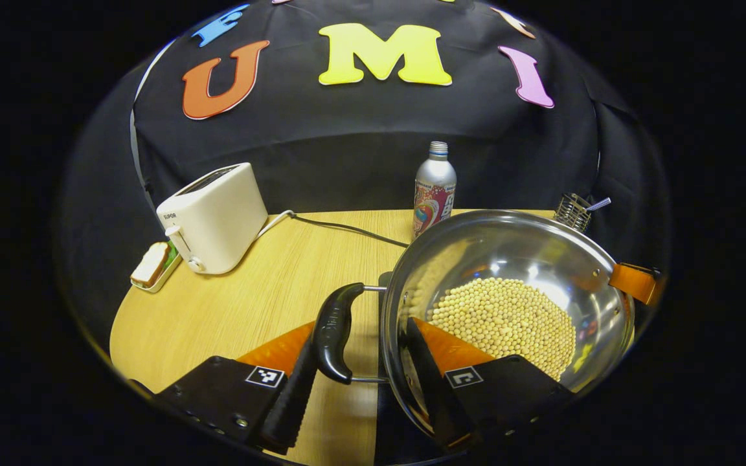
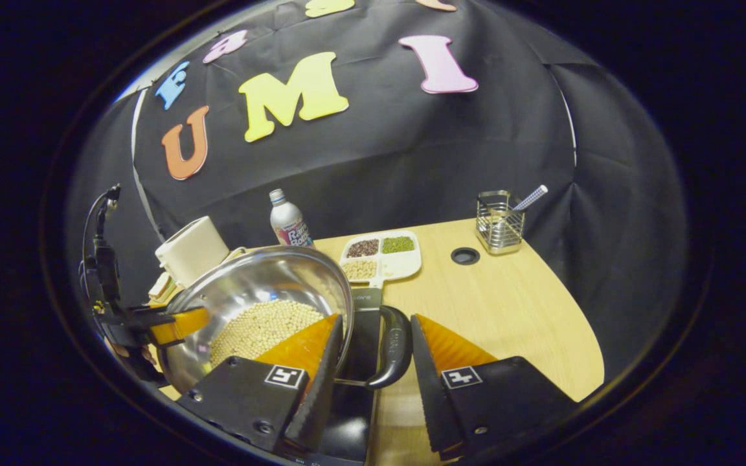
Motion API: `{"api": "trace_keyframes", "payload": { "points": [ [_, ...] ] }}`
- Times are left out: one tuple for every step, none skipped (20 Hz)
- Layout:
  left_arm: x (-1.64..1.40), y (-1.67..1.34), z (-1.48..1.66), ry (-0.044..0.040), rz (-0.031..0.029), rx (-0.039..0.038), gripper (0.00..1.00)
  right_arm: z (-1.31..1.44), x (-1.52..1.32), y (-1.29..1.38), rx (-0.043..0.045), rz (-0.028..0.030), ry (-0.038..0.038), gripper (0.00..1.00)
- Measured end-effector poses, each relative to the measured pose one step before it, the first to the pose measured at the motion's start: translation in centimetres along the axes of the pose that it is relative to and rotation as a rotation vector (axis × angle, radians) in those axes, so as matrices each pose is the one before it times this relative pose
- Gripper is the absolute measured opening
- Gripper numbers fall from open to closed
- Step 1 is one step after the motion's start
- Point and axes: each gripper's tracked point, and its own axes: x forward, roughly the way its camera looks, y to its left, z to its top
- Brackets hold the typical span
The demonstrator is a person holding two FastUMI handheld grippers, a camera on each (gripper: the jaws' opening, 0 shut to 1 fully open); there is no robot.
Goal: First push the handle of the pot to place it horizontally, then grasp the pot with both hands and set it on the induction cooktop.
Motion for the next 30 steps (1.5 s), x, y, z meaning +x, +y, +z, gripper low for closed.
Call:
{"api": "trace_keyframes", "payload": {
  "points": [
    [-0.007, -0.313, -0.098, 0.00366, -0.02113, -0.02974, 0.75, -0.019, -0.007, -0.031, -0.02054, -0.00414, -0.01596, 0.66],
    [-0.022, -0.171, -0.210, 0.00758, -0.02023, -0.02021, 0.84, 0.116, -0.121, -0.109, -0.02599, -0.01039, -0.01223, 0.65],
    [-0.213, -0.213, -0.057, -0.00228, -0.02689, 0.00024, 0.75, -0.001, -0.090, -0.082, -0.02486, -0.01681, -0.00798, 0.65],
    [0.006, 0.068, 0.290, -0.02601, -0.01349, 0.00753, 0.76, -0.034, -0.235, -0.009, -0.02168, -0.01792, -0.00034, 0.71],
    [-0.262, 0.216, 0.413, -0.02504, 0.00020, 0.00741, 0.77, 0.067, -0.385, 0.101, -0.01234, -0.01088, -0.00221, 0.69],
    [-0.200, 0.037, 0.161, -0.01221, -0.00121, 0.00189, 0.77, 0.110, -0.451, 0.260, -0.00756, -0.00437, -0.00784, 0.72],
    [-0.299, -0.227, 0.083, -0.00728, -0.01111, -0.00157, 0.77, 0.135, -0.482, 0.222, -0.00613, 0.00023, -0.00948, 0.71],
    [-0.330, -0.044, 0.066, -0.00778, -0.00419, -0.00660, 0.77, 0.047, -0.549, 0.080, -0.00540, -0.00238, -0.00629, 0.76],
    [-0.383, 0.033, 0.224, -0.01011, -0.00256, -0.00607, 0.78, 0.034, -0.545, -0.027, -0.00651, -0.00329, -0.00892, 0.78],
    [-0.693, 0.131, 0.323, -0.01378, 0.00533, 0.00004, 0.79, 0.144, -0.641, -0.091, -0.00687, -0.00809, -0.00797, 0.79],
    [-0.479, 0.200, 0.309, -0.01404, 0.01020, 0.00153, 0.80, 0.107, -0.731, -0.045, -0.00176, -0.00541, -0.00883, 0.79],
    [-0.614, 0.104, 0.223, -0.01585, 0.00240, 0.00589, 0.81, 0.229, -0.745, 0.089, 0.00073, 0.00059, -0.00884, 0.82],
    [-0.693, -0.129, 0.370, -0.01410, -0.00627, 0.01215, 0.82, 0.239, -0.859, 0.104, -0.00364, 0.00078, -0.00944, 0.82],
    [-0.895, -0.217, 0.071, -0.00785, -0.00319, 0.01272, 0.96, 0.325, -0.797, 0.114, -0.00463, -0.00167, -0.01373, 0.82],
    [-0.942, -0.103, 0.455, -0.02086, 0.00226, 0.01409, 0.90, 0.558, -0.869, 0.088, -0.00261, -0.00261, -0.01965, 0.82],
    [-1.071, 0.111, 0.306, -0.01992, 0.00849, 0.00995, 0.94, 0.570, -0.716, 0.046, -0.00350, -0.00084, -0.02020, 0.82],
    [-1.009, 0.053, 0.399, -0.01913, 0.00752, 0.00897, 0.95, 0.651, -0.669, 0.069, -0.00369, -0.00589, -0.02434, 0.82],
    [-1.241, -0.124, 0.638, -0.02325, 0.00399, 0.00608, 0.95, 0.773, -0.441, -0.031, -0.01116, -0.00893, -0.02366, 0.82],
    [-1.173, -0.114, 0.641, -0.02028, 0.00030, 0.00213, 0.95, 0.717, -0.379, -0.039, -0.01250, -0.00791, -0.02953, 0.82],
    [-1.087, 0.015, 0.492, -0.01671, 0.00173, -0.00267, 0.95, 0.935, -0.368, 0.033, -0.01927, -0.00584, -0.02577, 0.82],
    [-1.109, -0.026, 0.561, -0.01268, 0.00155, -0.00236, 0.95, 0.255, -0.370, -0.090, -0.03115, -0.01663, -0.00589, 0.82],
    [-1.179, 0.029, 0.575, -0.02046, 0.00338, -0.00155, 0.95, 0.459, -0.501, -0.346, -0.02076, -0.02323, -0.00520, 0.82],
    [-1.140, -0.073, 0.685, -0.01999, -0.00199, -0.00076, 0.95, 0.788, -0.827, -0.016, -0.00137, -0.00849, -0.01156, 0.82],
    [-1.172, -0.171, 0.438, -0.01633, -0.00612, 0.00242, 0.95, 0.656, -1.056, 0.359, 0.00681, 0.00843, -0.00783, 0.82],
    [-1.149, -0.033, 0.630, -0.01908, 0.00020, 0.00228, 0.95, 0.525, -1.106, 0.413, 0.01286, 0.00519, -0.01049, 0.82],
    [-0.808, 0.114, 0.507, -0.01819, 0.00399, 0.00231, 0.95, 0.603, -1.001, 0.114, 0.01088, -0.00027, -0.01362, 0.82],
    [-0.941, 0.088, 0.480, -0.01402, 0.00582, 0.00168, 0.95, 0.431, -0.958, 0.002, 0.00532, -0.00142, -0.01486, 0.82],
    [-0.897, -0.153, 0.445, -0.01299, 0.00225, 0.00227, 0.95, 0.488, -1.006, -0.097, 0.00339, -0.00996, -0.01365, 0.83],
    [-0.760, 0.010, 0.327, -0.00847, 0.00253, 0.00444, 0.95, 0.476, -1.050, -0.119, 0.00611, -0.00591, -0.01922, 0.83],
    [-1.129, 0.051, 0.426, -0.00822, 0.00127, 0.00491, 0.95, 0.639, -1.096, 0.039, 0.00173, -0.00184, -0.01790, 0.84]
  ]
}}
